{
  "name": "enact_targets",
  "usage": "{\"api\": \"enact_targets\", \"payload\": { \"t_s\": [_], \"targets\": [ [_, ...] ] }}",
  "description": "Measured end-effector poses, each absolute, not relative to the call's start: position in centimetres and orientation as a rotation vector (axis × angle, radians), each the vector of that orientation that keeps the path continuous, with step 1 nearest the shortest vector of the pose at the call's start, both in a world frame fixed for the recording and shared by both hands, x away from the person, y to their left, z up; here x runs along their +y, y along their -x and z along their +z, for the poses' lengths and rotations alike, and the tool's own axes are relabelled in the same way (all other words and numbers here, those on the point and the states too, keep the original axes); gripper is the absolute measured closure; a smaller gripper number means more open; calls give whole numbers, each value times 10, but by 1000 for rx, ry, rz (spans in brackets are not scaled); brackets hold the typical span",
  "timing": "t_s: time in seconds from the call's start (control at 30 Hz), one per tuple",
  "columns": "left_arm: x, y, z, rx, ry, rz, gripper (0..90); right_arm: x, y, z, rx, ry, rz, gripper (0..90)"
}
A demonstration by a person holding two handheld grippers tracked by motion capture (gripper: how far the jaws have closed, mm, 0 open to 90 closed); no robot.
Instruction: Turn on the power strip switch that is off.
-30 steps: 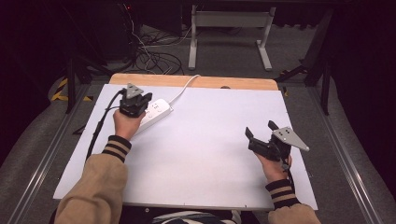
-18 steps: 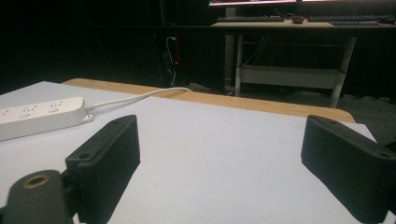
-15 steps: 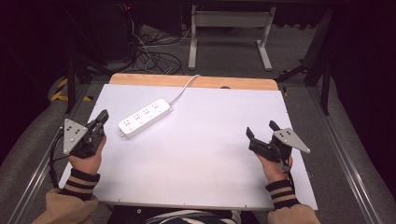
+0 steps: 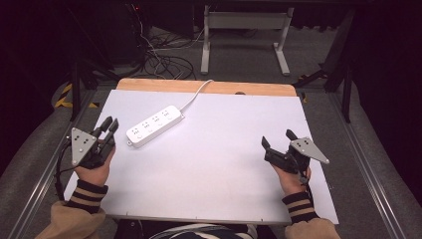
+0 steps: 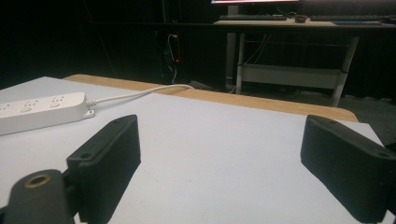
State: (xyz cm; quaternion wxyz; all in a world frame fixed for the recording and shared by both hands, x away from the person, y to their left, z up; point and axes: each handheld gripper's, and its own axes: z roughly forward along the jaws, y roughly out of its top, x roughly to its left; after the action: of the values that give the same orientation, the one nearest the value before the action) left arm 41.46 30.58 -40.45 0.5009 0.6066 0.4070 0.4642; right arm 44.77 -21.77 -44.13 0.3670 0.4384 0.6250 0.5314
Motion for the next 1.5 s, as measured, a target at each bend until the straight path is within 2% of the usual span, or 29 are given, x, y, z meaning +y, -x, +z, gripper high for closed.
{"api": "enact_targets", "payload": {
  "t_s": [0.03,0.13,0.23,0.3,1.5],
  "targets": [
    [305,-415,-406,975,-1459,1121,639,-218,-448,-441,1606,-1128,1364,128],
    [304,-419,-409,950,-1459,1140,413,-218,-448,-441,1607,-1128,1363,128],
    [300,-419,-412,980,-1454,1126,87,-218,-447,-441,1603,-1125,1362,128],
    [298,-415,-413,980,-1424,1137,0,-218,-447,-441,1601,-1122,1362,129],
    [301,-413,-417,1028,-1400,1099,0,-218,-441,-439,1597,-1116,1361,128]
  ]
}}
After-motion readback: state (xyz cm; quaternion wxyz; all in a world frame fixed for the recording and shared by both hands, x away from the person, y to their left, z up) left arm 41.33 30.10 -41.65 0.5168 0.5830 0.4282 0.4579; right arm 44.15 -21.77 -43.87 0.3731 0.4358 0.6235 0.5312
